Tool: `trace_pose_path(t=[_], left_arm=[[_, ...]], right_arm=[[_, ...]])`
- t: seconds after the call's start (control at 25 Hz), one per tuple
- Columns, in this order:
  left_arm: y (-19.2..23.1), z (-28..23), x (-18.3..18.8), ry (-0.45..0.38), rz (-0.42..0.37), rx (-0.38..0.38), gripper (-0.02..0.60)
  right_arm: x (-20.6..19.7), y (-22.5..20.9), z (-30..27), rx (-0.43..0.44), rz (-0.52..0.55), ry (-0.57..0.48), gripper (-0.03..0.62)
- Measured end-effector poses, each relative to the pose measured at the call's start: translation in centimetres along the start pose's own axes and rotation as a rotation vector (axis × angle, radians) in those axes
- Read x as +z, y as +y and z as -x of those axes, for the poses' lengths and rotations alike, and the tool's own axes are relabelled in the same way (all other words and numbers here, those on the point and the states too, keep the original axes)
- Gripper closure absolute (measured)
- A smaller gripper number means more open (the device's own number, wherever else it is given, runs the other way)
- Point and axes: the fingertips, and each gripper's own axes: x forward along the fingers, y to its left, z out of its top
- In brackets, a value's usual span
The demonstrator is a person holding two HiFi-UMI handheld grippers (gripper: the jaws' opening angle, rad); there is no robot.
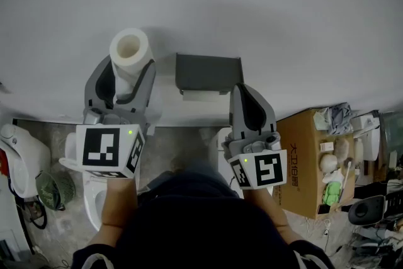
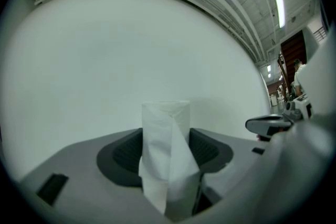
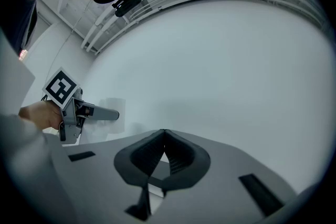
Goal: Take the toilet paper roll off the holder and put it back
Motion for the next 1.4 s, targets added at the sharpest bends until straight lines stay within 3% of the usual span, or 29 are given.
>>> trace_pose_path(t=[0.6, 1.4], left_arm=[[0.9, 0.0, -0.9, 0.018, 0.007, -0.002, 0.316], [1.9, -0.7, 1.3, -0.006, -0.001, 0.089, 0.316]], right_arm=[[-0.6, -0.4, 0.5, -0.004, -0.013, 0.025, 0.579], [-0.7, -2.0, -1.4, 0.071, -0.042, 0.035, 0.579]])
